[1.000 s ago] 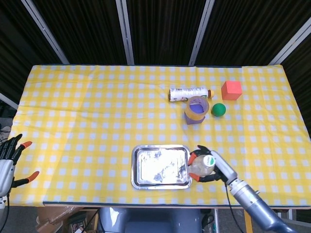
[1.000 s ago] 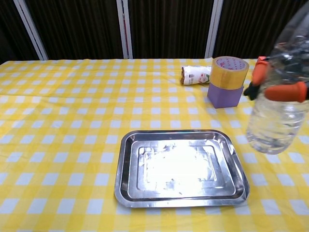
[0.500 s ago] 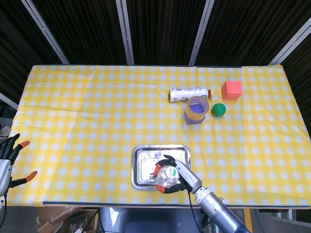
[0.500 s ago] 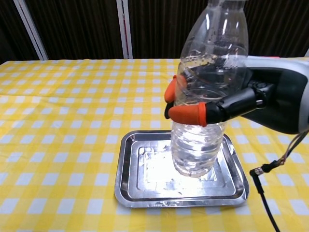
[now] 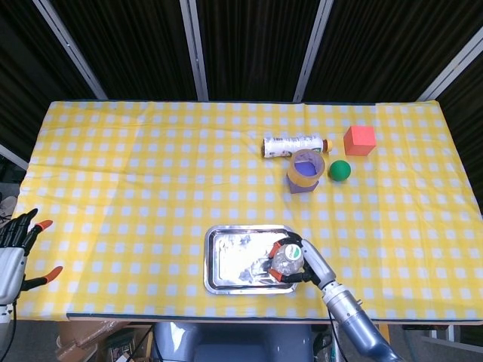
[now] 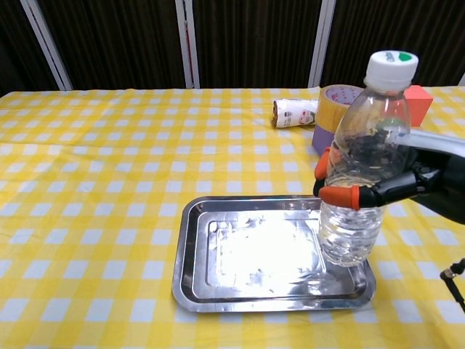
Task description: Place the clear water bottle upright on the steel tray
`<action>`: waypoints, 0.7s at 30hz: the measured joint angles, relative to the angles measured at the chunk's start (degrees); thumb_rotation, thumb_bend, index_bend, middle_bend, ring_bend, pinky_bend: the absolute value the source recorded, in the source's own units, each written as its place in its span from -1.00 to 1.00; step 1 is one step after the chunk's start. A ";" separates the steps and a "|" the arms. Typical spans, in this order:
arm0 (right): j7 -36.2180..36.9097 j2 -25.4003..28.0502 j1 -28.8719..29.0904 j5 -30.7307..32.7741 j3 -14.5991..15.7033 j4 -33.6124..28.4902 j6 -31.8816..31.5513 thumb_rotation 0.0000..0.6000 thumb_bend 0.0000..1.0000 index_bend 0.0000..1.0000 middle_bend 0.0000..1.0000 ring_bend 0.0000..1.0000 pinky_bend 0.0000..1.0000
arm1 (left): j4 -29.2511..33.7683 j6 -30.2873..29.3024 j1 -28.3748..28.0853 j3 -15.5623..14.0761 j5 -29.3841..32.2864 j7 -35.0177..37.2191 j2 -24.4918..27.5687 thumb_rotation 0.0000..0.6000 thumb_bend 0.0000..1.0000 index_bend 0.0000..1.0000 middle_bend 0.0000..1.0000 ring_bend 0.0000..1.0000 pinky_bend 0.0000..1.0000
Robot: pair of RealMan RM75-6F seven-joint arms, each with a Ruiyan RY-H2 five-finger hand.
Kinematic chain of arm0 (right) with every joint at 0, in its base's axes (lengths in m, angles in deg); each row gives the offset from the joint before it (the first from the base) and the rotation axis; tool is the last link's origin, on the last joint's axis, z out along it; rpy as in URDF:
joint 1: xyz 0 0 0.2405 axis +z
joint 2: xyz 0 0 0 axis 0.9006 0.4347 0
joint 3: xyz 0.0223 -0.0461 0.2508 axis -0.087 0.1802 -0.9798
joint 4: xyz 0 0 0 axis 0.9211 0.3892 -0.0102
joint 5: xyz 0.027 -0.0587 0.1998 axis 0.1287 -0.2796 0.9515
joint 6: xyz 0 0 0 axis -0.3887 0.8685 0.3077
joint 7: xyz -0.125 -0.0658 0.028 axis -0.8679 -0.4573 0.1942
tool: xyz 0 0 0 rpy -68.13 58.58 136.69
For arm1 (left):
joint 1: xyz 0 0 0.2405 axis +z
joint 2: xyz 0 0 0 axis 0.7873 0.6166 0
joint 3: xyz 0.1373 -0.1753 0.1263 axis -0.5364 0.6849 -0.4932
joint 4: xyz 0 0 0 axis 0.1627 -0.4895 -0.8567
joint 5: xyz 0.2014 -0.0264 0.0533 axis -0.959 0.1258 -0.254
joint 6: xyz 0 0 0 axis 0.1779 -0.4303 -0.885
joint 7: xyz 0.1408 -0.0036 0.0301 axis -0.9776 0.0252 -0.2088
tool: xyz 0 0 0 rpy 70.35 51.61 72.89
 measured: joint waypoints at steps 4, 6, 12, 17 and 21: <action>2.17 -2.90 -0.84 -1.97 0.65 3.16 -0.68 1.00 0.19 0.50 0.30 -0.48 -1.00 | -0.15 0.31 -0.17 -0.07 0.03 -0.51 -0.28 1.00 -0.65 -0.64 -0.99 -1.00 -1.00; 2.93 -4.26 -1.11 -2.78 0.77 4.38 -1.05 1.00 0.19 0.50 0.30 -0.48 -1.00 | -0.15 0.19 -0.14 -0.06 -0.01 -0.59 -0.31 1.00 -0.65 -0.64 -0.99 -1.00 -1.00; 3.62 -8.64 -1.69 -4.78 0.88 6.64 -2.63 1.00 0.19 0.50 0.30 -0.48 -1.00 | -0.24 0.40 -0.20 0.00 0.25 -0.56 -0.36 1.00 -0.65 -0.64 -0.99 -1.00 -1.00; 2.65 -12.07 -1.68 -4.94 0.65 8.07 -3.21 1.00 0.19 0.50 0.30 -0.48 -1.00 | -0.32 0.53 -0.30 -0.07 0.16 -0.53 -0.43 1.00 -0.65 -0.64 -0.99 -1.00 -1.00; 1.72 -14.44 -1.55 -4.54 0.48 9.76 -3.25 1.00 0.20 0.50 0.29 -0.48 -1.00 | -0.37 0.44 -0.26 -0.02 0.23 -0.16 -0.31 1.00 -0.65 -0.64 -0.99 -1.00 -1.00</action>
